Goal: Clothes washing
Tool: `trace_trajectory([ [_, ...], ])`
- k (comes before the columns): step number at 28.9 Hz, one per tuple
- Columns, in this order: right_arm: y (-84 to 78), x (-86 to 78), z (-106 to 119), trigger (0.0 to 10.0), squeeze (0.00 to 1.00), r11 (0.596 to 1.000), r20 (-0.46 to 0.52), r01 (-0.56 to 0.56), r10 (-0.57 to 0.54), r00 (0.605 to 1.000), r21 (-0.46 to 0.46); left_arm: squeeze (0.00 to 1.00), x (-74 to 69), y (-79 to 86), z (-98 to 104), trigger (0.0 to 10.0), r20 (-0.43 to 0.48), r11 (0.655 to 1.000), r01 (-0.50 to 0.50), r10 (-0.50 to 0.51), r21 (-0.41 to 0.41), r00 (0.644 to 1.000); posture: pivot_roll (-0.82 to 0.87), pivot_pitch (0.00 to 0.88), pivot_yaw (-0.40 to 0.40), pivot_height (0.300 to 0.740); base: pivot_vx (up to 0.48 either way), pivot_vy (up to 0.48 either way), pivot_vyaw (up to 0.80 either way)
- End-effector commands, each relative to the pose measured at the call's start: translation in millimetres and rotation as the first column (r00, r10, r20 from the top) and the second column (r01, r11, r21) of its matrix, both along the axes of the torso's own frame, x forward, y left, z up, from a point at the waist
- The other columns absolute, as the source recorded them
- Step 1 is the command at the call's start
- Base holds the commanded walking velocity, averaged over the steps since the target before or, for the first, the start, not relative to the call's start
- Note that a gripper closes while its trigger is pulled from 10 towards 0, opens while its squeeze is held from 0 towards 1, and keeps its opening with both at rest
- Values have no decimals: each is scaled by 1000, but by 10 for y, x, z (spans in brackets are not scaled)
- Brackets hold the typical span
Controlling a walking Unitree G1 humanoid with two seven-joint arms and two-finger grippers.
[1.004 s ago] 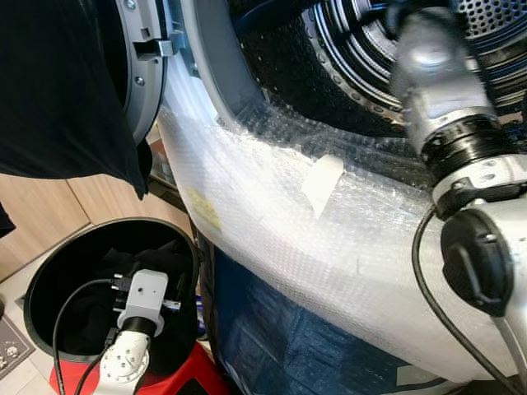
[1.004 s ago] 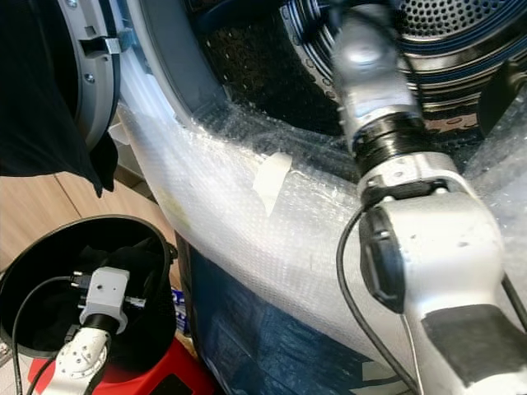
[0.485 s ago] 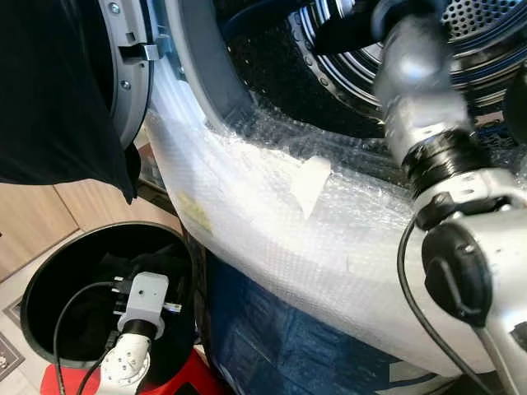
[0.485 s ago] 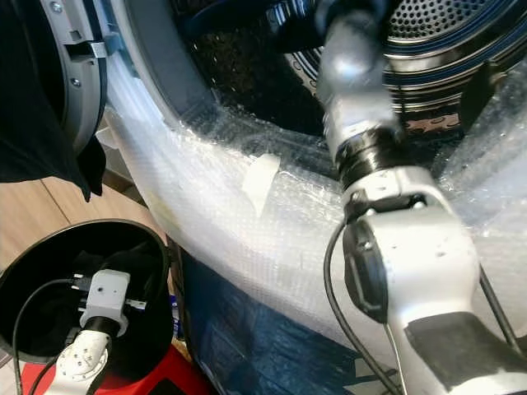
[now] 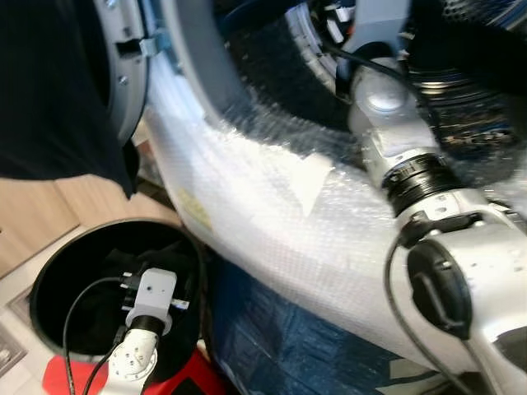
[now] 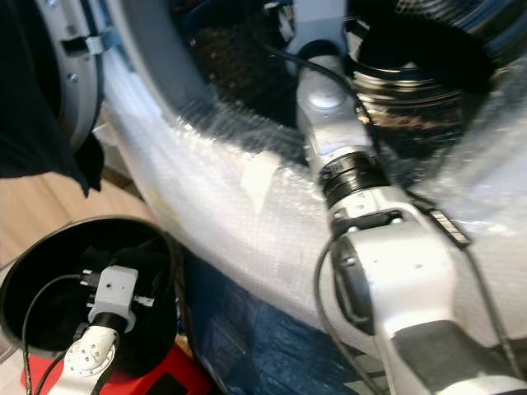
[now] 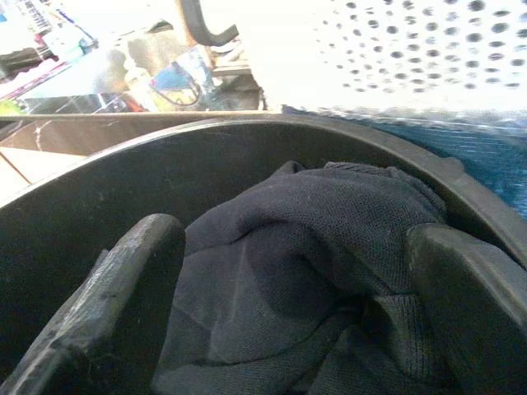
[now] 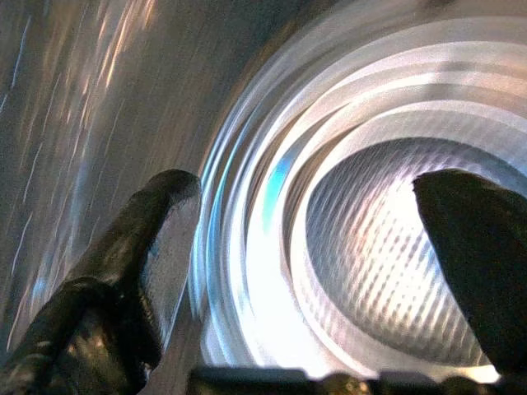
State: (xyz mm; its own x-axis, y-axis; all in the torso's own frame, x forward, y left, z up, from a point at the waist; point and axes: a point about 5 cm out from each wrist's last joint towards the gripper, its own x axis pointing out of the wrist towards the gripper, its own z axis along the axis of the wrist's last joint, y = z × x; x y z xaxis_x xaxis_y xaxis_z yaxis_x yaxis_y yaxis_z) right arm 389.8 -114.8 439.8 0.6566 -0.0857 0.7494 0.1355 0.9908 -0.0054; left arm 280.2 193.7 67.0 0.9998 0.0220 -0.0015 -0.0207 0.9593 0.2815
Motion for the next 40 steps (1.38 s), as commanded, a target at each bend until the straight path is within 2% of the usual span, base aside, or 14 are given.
trace_trajectory([
  [1,-22,-129,229,10000,0,996,105,-57,50,993,67,0,-78,-6,-173,10000,-86,1000,-2,1,-8,996,23,98,-40,740,0,0,0],
  [3,48,-41,102,10000,0,995,13,-90,90,996,34,0,-76,-10,-177,10000,-89,1000,-1,0,-9,996,22,95,-41,740,0,0,0],
  [5,238,195,-379,10000,0,980,-296,-197,187,937,-5,0,-81,-8,-189,10000,-96,1000,2,-3,-7,995,21,88,-40,740,0,0,0],
  [7,240,210,-454,10000,0,981,-303,-195,193,933,24,0,-79,-16,-191,10000,-97,1000,3,-4,-7,995,29,84,-41,740,0,0,0],
  [12,176,81,-214,10000,0,975,-103,-197,207,973,100,0,-66,12,-165,10000,-84,1000,-5,5,-8,996,41,69,-40,740,0,0,0],
  [18,89,-4,-124,10000,0,932,-11,-295,304,953,211,0,-78,26,-179,10000,-89,1000,-2,2,-3,996,36,58,-37,740,0,0,0],
  [22,62,-72,-78,10000,0,857,52,-419,423,904,302,0,-94,-2,-203,10000,-97,1000,11,-11,-3,995,29,59,-36,740,0,0,0],
  [25,7,-169,31,10000,0,784,132,-514,502,855,348,0,-92,-20,-205,10000,-97,1000,13,-13,-6,995,29,59,-36,740,0,0,0],
  [26,5,-262,105,10000,0,719,193,-592,564,803,364,0,-93,-29,-206,10000,-97,1000,14,-14,-7,995,25,61,-35,740,0,0,0],
  [31,-31,-478,234,10000,0,577,301,-722,661,688,382,0,-92,-36,-214,10000,-100,1000,18,-19,-8,995,11,61,-31,740,0,0,0],
  [32,-58,-529,249,10000,0,514,324,-759,695,641,399,0,-91,-44,-220,10000,-103,1000,21,-21,-8,994,9,61,-30,740,0,0,0],
  [37,13,-696,207,10000,0,364,343,-841,792,505,400,0,-85,-53,-224,10000,-105,1000,25,-26,-10,994,5,62,-32,740,0,0,0],
  [38,43,-756,200,10000,0,282,365,-865,819,442,415,0,-84,-58,-225,10000,-105,1000,25,-26,-11,994,5,62,-33,740,0,0,0],
  [40,69,-804,199,10000,0,232,377,-880,837,398,414,0,-84,-63,-226,10000,-105,1000,25,-26,-11,994,0,63,-33,740,0,0,0],
])
